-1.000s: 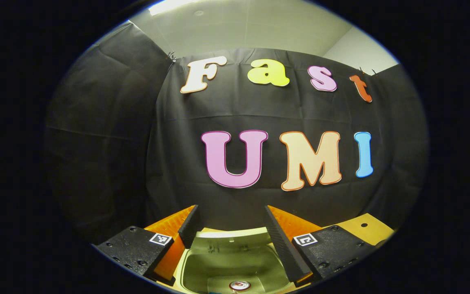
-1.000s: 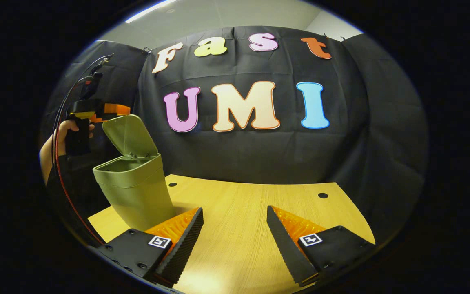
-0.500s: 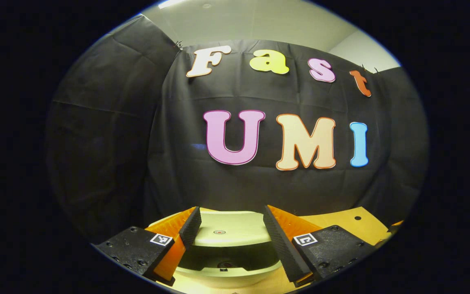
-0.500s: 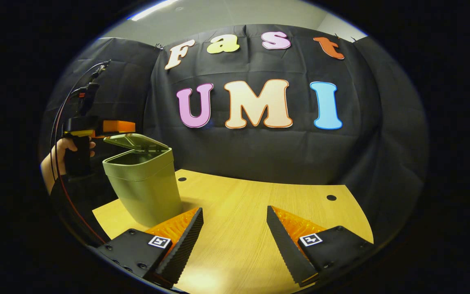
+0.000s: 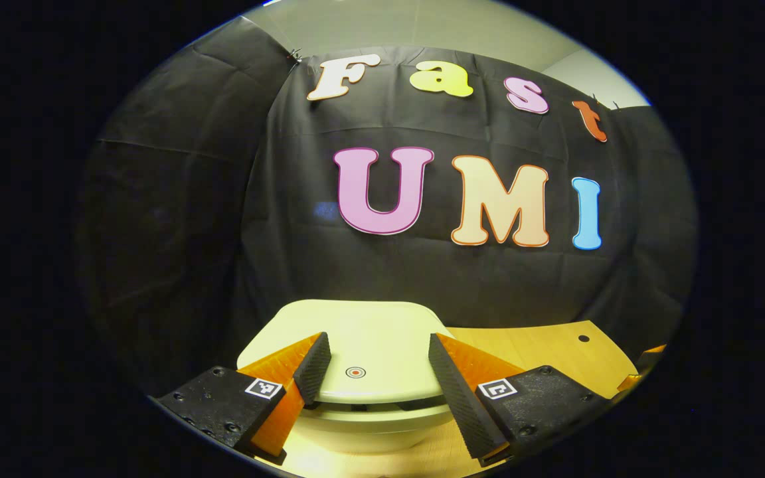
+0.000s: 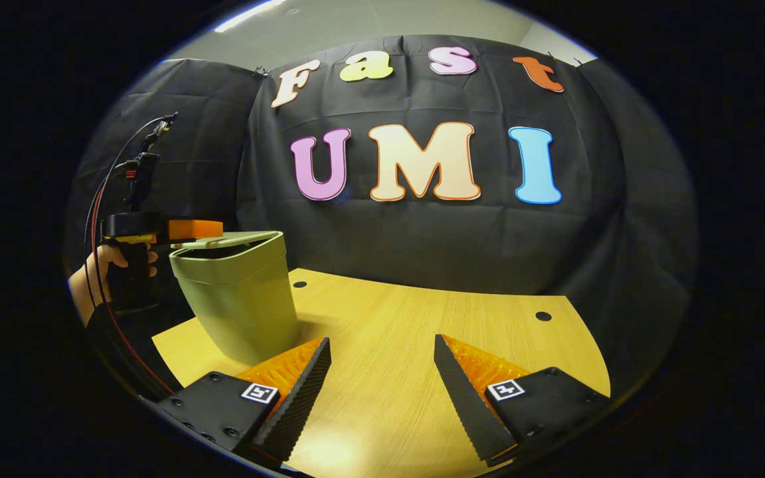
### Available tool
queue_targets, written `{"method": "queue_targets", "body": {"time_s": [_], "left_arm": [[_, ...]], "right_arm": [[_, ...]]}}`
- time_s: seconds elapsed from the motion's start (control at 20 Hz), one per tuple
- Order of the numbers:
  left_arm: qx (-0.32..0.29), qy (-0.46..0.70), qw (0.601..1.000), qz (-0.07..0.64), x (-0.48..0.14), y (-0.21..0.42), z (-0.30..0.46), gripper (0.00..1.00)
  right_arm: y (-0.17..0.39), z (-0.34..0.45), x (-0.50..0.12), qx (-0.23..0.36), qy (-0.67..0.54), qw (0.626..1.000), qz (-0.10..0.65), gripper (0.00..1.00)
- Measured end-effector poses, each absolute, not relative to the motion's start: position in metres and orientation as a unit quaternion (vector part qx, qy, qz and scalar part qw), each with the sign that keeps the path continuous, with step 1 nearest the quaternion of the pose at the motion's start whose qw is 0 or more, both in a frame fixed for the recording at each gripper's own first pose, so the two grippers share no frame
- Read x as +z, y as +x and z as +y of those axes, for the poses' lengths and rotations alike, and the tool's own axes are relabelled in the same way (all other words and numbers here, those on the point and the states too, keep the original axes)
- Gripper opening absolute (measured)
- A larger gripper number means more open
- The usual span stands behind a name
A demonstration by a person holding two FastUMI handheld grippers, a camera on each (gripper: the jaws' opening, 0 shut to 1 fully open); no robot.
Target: Press the lid of the desktop garbage bin to open it, pick up the crumpled paper on the desktop and throw it into the bin, then pick up the pop can on the desktop and drop it into the bin, and finally close the garbage bin lid.
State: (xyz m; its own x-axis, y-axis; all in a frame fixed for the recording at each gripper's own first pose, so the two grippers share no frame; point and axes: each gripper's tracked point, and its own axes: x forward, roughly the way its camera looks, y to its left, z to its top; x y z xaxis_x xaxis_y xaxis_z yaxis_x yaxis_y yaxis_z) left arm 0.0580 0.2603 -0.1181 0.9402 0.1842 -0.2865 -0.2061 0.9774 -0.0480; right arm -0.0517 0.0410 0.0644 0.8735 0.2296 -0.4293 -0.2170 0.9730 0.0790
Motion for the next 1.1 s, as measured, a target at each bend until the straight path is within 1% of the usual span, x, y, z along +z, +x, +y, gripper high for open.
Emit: {"method": "queue_targets", "body": {"time_s": [0.05, 0.2, 0.35, 0.4, 0.45, 0.5, 0.55, 0.6, 0.65, 0.7, 0.75, 0.8, 0.85, 0.9, 0.95, 1.0, 1.05, 1.1], "left_arm": [[0.099, -0.035, 0.984, 0.146, -0.121, 0.056, 0.260, 0.91], [0.096, -0.022, 0.984, 0.151, -0.126, 0.052, 0.259, 0.91], [0.088, -0.009, 0.984, 0.156, -0.130, 0.052, 0.256, 0.90], [0.088, -0.007, 0.983, 0.159, -0.132, 0.051, 0.256, 0.87], [0.092, 0.000, 0.983, 0.158, -0.133, 0.051, 0.256, 0.91], [0.095, 0.019, 0.982, 0.164, -0.136, 0.050, 0.255, 0.91], [0.095, 0.030, 0.982, 0.162, -0.136, 0.049, 0.254, 0.95], [0.097, 0.016, 0.982, 0.160, -0.137, 0.048, 0.255, 0.89], [0.088, -0.002, 0.985, 0.151, -0.137, 0.048, 0.255, 0.88], [0.077, -0.020, 0.987, 0.141, -0.136, 0.046, 0.253, 0.92], [0.063, -0.015, 0.989, 0.136, -0.131, 0.049, 0.249, 0.92], [0.064, -0.017, 0.987, 0.147, -0.138, 0.046, 0.250, 0.92], [0.068, -0.021, 0.989, 0.134, -0.130, 0.047, 0.252, 0.87], [0.067, -0.014, 0.990, 0.122, -0.122, 0.049, 0.249, 0.88], [0.071, -0.006, 0.989, 0.130, -0.127, 0.048, 0.245, 0.96], [0.075, 0.000, 0.990, 0.119, -0.124, 0.051, 0.241, 0.98], [0.065, -0.003, 0.993, 0.100, -0.114, 0.050, 0.229, 0.93], [0.055, -0.006, 0.995, 0.077, -0.098, 0.054, 0.212, 0.94]], "right_arm": [[-0.053, 0.042, 0.063, 0.115, 0.015, 0.967, 0.225, 0.98], [-0.052, 0.045, 0.059, 0.118, 0.019, 0.967, 0.227, 0.98], [-0.051, 0.052, 0.052, 0.122, 0.031, 0.964, 0.234, 0.98], [-0.052, 0.053, 0.049, 0.122, 0.035, 0.963, 0.237, 0.98], [-0.051, 0.053, 0.045, 0.122, 0.039, 0.962, 0.240, 0.98], [-0.051, 0.054, 0.043, 0.120, 0.043, 0.962, 0.243, 0.98], [-0.051, 0.055, 0.042, 0.118, 0.048, 0.962, 0.243, 0.98], [-0.050, 0.055, 0.043, 0.118, 0.053, 0.962, 0.241, 0.98], [-0.050, 0.056, 0.044, 0.119, 0.057, 0.962, 0.237, 0.98], [-0.048, 0.055, 0.044, 0.118, 0.058, 0.963, 0.237, 0.98], [-0.049, 0.055, 0.044, 0.119, 0.063, 0.962, 0.238, 0.97], [-0.047, 0.056, 0.045, 0.121, 0.069, 0.961, 0.239, 0.97], [-0.046, 0.056, 0.050, 0.123, 0.073, 0.961, 0.238, 0.97], [-0.043, 0.052, 0.058, 0.119, 0.072, 0.963, 0.230, 0.97], [-0.040, 0.046, 0.068, 0.116, 0.072, 0.967, 0.217, 0.97], [-0.036, 0.042, 0.081, 0.114, 0.071, 0.970, 0.202, 0.97], [-0.033, 0.037, 0.093, 0.112, 0.067, 0.974, 0.187, 0.97], [-0.028, 0.028, 0.104, 0.105, 0.061, 0.978, 0.172, 0.97]]}}
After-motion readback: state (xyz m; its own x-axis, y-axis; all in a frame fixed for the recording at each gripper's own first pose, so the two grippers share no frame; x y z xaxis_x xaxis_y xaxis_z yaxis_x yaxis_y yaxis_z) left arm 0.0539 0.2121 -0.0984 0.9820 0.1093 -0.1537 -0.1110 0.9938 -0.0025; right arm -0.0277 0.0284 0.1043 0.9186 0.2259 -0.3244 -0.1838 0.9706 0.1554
